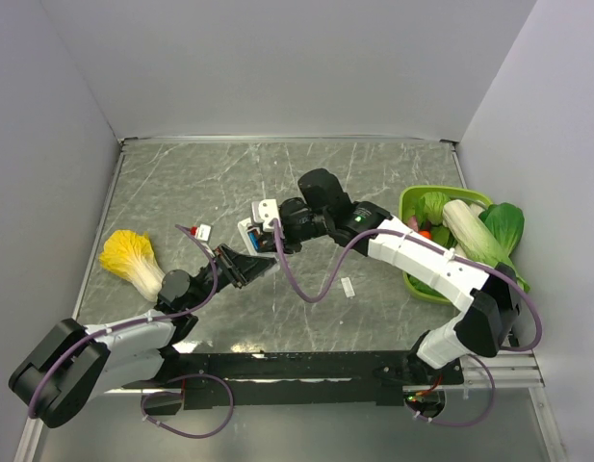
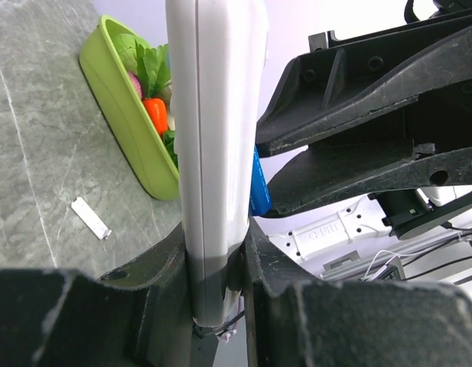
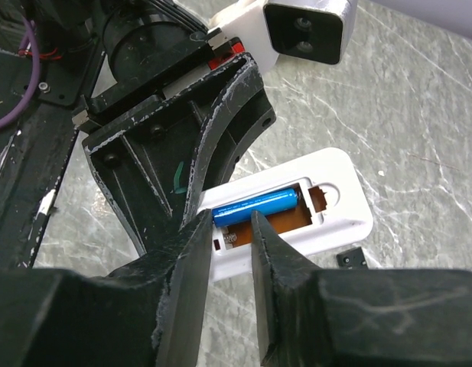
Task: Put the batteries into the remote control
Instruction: Load the battery into the remote control.
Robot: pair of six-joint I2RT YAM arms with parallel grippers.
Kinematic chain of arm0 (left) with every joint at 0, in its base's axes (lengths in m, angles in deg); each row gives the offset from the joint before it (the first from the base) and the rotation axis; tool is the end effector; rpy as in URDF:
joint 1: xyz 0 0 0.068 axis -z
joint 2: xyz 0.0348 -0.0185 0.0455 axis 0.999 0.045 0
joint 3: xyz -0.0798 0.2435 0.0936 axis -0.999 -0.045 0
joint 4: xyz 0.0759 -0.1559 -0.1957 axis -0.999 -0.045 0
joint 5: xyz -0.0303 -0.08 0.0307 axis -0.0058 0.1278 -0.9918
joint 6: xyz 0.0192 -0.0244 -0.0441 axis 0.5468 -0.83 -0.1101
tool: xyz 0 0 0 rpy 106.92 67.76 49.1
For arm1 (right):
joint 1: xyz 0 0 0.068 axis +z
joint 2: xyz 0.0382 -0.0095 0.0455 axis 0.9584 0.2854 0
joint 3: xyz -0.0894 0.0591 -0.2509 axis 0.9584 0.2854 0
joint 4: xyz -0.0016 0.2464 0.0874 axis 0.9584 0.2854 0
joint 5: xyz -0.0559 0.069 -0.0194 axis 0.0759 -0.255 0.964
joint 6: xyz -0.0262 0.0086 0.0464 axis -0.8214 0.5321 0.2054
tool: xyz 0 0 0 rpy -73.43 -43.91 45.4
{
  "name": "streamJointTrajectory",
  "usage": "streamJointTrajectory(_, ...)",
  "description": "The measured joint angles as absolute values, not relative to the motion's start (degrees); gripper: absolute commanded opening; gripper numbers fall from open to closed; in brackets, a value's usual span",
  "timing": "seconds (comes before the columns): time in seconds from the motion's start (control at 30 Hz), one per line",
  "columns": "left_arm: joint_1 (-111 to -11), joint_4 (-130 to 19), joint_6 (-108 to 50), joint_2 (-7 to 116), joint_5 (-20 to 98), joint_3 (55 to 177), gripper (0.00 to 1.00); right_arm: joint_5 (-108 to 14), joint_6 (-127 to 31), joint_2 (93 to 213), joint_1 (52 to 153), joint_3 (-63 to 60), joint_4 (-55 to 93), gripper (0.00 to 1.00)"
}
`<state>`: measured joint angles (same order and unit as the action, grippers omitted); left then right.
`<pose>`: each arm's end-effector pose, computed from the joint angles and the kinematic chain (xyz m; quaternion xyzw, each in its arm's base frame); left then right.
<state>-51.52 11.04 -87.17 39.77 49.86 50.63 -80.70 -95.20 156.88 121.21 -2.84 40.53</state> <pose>0.1450 -0.1194 0.2082 -0.0479 0.6157 -0.6826 0.3907 0.2079 0.2641 0.3511 -0.6904 0.4597 0.3347 0.4472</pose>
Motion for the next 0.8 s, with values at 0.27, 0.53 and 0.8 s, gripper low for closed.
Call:
streamJointTrajectory(0.27, -52.29, 10.91, -85.77, 40.16, 49.77, 51.07, 0.02, -79.98, -94.89, 158.01, 121.14, -3.95, 40.82, 0.19)
streamJointTrajectory(0.53, -52.88, 10.36, -84.70, 40.58, 49.09, 51.77, 0.02, -79.57, -94.50, 160.75, 121.06, -7.76, 44.84, 0.09)
streamJointTrajectory(0.8, -53.05, 6.06, -82.64, 40.58, 50.25, 52.92, 0.02, -78.69, -93.69, 164.51, 121.38, -12.91, 48.79, 0.02)
